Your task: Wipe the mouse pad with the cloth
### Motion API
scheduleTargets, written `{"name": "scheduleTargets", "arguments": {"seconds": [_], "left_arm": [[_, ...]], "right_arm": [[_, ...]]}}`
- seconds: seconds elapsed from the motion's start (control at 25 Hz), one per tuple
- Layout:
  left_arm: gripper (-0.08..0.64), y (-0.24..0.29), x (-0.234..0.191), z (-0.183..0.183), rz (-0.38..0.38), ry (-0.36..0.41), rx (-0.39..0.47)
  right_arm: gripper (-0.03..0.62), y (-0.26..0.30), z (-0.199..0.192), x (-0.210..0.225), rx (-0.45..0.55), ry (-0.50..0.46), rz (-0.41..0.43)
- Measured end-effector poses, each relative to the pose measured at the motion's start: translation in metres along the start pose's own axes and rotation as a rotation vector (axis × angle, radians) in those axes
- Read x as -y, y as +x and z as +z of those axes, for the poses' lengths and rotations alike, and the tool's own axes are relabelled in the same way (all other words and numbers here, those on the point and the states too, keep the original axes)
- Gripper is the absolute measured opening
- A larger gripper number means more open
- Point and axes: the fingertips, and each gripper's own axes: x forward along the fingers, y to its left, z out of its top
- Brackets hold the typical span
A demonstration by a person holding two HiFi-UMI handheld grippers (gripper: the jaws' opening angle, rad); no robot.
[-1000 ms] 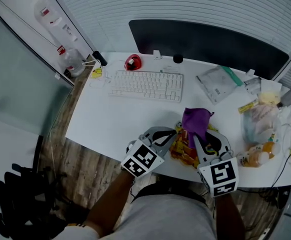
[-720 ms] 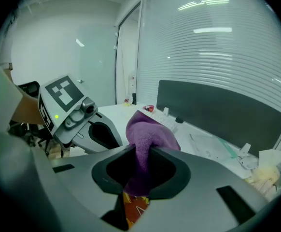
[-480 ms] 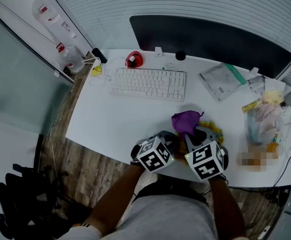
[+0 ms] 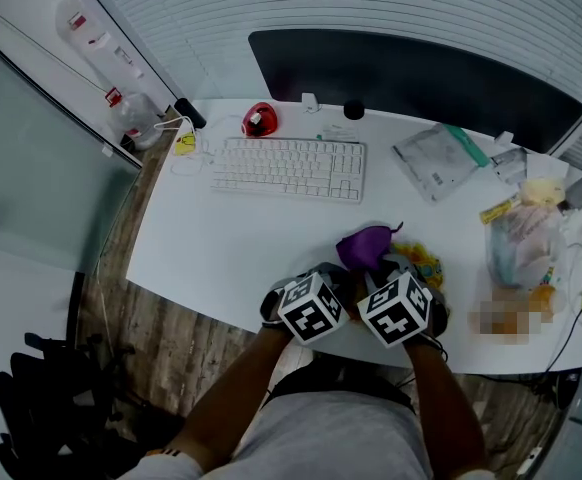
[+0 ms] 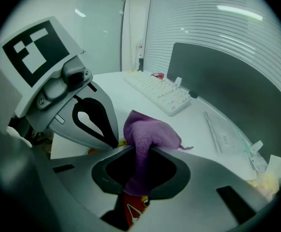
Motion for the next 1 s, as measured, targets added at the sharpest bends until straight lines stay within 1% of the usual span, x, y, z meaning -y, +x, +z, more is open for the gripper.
{"name": "scheduleTargets", "arguments": {"seconds": [0.12, 0.24, 0.32, 0.56, 0.76, 0.88, 1.0], "left_arm": [[0.017, 0.003, 0.000, -0.002, -0.008, -0.005, -0.015], [0.017, 0.003, 0.000, -0.002, -0.021, -0.017, -0.015], [0.017, 0.003, 0.000, -0.003, -0.025, -0.023, -0.015], [0.017, 0.003, -0.001, -0.003, -0.024, -0.037, -0.007], [0.017, 0.003, 0.000, -0.004, -0.027, -0.041, -0.004], [0.017, 0.003, 0.000, -0.003, -0.024, -0.037, -0.002], [0.017, -0.003, -0.002, -0.002, 0.003, -0.028, 0.013]], "right_arm": [[0.069, 0.000, -0.009, 0.008, -0.020, 0.015, -0.007], [0.069, -0.006, -0.023, 0.020, -0.038, 0.045, -0.032], [0.069, -0.013, -0.036, 0.030, -0.054, 0.076, -0.062], [0.069, -0.038, -0.078, 0.062, -0.092, 0.211, -0.168], [0.069, -0.052, -0.105, 0.075, -0.121, 0.276, -0.230], [0.069, -0.060, -0.107, 0.077, -0.116, 0.290, -0.252], [0.069, -0.067, -0.089, 0.066, -0.067, 0.274, -0.244]]}}
